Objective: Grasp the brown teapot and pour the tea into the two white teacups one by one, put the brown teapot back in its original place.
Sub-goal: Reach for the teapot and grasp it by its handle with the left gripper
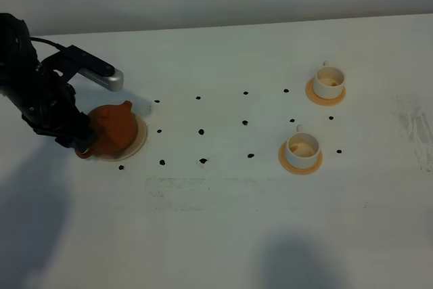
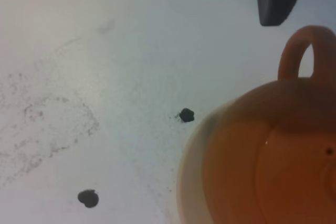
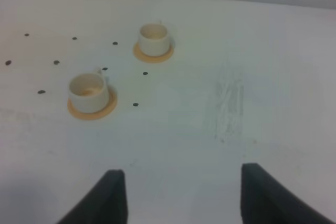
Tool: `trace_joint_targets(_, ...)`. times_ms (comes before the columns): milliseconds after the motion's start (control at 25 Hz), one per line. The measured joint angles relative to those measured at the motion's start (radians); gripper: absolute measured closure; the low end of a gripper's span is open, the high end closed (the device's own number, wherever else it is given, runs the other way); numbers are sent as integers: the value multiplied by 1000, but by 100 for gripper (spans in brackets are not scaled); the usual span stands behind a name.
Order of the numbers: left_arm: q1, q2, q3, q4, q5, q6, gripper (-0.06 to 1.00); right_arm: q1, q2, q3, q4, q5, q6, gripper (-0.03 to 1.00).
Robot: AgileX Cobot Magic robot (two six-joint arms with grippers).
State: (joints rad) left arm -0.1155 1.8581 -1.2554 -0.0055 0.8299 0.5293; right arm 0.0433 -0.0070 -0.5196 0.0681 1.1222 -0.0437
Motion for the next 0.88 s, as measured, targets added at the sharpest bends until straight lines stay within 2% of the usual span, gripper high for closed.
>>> trace_joint_targets(480,0,38,0,0,-74,0,42,0,0,0,0,0,0,50)
trace_joint_targets(880,-6,38,0,-3,-74,0,59,0,0,0,0,0,0,50)
